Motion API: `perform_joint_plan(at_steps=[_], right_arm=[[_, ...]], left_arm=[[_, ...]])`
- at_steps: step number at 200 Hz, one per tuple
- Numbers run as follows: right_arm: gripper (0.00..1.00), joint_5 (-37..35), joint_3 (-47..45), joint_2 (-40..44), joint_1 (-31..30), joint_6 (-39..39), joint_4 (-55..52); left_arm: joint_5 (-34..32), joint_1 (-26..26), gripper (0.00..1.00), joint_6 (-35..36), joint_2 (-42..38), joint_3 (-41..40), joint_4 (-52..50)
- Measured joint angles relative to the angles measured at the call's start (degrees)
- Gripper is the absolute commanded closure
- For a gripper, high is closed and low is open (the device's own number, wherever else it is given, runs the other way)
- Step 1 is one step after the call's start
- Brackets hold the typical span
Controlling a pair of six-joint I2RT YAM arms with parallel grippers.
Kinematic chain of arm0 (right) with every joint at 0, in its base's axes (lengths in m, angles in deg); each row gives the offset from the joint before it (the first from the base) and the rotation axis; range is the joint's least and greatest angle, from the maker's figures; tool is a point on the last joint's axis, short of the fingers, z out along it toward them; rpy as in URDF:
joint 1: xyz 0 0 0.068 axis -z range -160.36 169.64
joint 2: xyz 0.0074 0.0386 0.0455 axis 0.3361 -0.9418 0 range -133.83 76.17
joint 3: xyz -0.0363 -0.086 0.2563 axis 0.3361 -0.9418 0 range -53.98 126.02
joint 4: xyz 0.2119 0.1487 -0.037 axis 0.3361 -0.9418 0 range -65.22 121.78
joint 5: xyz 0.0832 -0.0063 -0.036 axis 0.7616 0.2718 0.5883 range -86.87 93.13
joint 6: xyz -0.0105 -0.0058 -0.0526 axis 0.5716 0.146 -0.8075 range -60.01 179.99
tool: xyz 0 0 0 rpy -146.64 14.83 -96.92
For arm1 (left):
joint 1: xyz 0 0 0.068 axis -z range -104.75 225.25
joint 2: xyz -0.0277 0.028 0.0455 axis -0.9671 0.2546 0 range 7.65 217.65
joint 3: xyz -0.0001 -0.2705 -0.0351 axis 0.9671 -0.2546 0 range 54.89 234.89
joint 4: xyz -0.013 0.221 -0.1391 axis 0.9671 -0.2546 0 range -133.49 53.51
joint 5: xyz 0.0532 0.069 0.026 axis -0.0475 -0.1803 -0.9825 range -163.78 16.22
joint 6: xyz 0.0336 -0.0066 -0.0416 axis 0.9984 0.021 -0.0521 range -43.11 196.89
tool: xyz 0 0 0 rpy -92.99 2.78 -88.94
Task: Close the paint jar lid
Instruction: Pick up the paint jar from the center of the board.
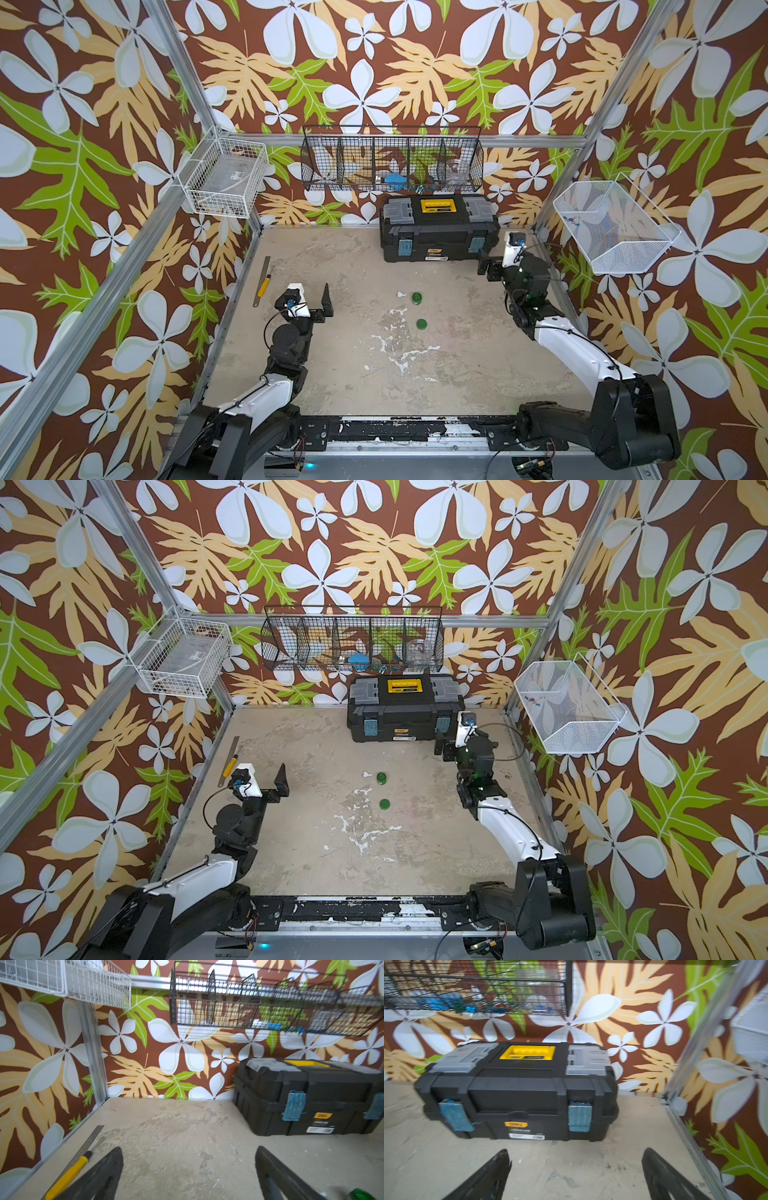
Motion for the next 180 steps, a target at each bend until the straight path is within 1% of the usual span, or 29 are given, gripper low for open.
perform_joint_plan(at_steps=[13,22,34,60,73,94,107,120,138,161,180], right_arm=[[0.0,2.6,3.9,-0.7,-0.8,-0.1,-7.3],[0.0,2.9,6.0,-1.2,-0.9,0.7,-12.0],[0.0,3.7,8.2,-1.9,-0.8,2.3,-16.6],[0.01,9.2,12.7,-5.0,-1.5,3.5,-24.2],[0.0,10.1,15.7,-7.8,-4.1,3.1,-29.0],[0.03,8.4,21.4,-13.0,-10.9,0.3,-36.6],[0.05,7.1,24.3,-16.3,-14.3,-1.1,-40.5],[0.06,6.2,27.3,-19.7,-16.2,-1.6,-44.5],[0.09,5.4,31.7,-24.8,-17.9,-2.0,-49.4],[0.09,4.2,37.1,-30.4,-20.1,-2.4,-54.4],[0.14,4.1,40.5,-33.8,-21.7,-2.5,-57.2]], left_arm=[[0.9,1.9,0.0,-1.5,-2.8,0.2,-0.4],[2.3,3.1,0.0,-2.9,-4.0,0.5,-1.2],[5.2,4.7,0.0,-4.4,-5.0,0.9,-2.0],[12.4,8.1,0.0,-5.6,-4.8,0.8,-2.5],[16.2,10.1,0.0,-5.1,-3.8,0.2,-2.4],[21.4,12.7,0.0,-3.3,-2.0,-1.1,-2.4],[22.9,13.4,0.0,-2.1,-1.6,-2.3,-1.9],[24.0,13.8,0.01,-1.0,-1.6,-3.7,-0.9],[24.5,14.2,0.01,0.1,-1.6,-5.3,0.2],[25.5,15.0,0.02,0.5,-0.8,-6.4,1.5],[25.8,15.3,0.02,0.7,0.2,-6.6,2.1]])
